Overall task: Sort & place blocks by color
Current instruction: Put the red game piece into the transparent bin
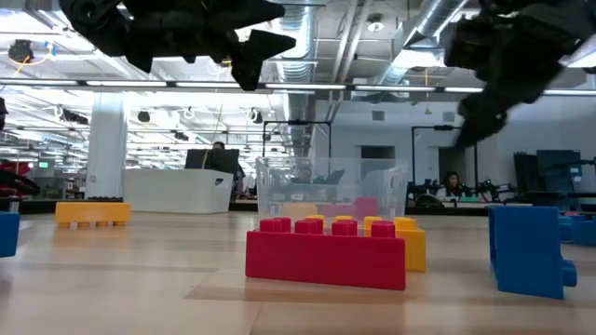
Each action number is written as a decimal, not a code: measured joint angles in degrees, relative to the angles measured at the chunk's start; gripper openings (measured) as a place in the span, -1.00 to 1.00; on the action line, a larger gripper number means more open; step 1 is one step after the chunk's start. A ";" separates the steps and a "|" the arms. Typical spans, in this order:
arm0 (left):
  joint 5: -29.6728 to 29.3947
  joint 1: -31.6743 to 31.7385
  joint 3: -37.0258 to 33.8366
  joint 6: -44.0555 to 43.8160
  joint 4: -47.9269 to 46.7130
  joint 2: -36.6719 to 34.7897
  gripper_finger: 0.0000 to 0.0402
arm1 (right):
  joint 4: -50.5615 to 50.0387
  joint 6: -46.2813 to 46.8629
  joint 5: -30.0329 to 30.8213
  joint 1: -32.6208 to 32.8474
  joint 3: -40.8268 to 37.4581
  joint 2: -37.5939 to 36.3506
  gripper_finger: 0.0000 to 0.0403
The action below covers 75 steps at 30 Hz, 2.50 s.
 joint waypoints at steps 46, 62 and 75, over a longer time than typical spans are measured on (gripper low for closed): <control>-2.17 -4.36 0.00 1.27 -5.48 -0.02 0.11 | -25.89 -12.43 3.07 7.21 6.97 26.67 0.47; -6.82 -7.34 0.00 0.90 -11.43 -0.02 0.11 | -24.18 -15.92 3.78 6.46 7.38 26.99 0.27; -13.03 -8.95 0.00 3.65 -10.01 -0.02 0.11 | -35.24 -7.27 7.60 4.39 11.27 27.07 -0.41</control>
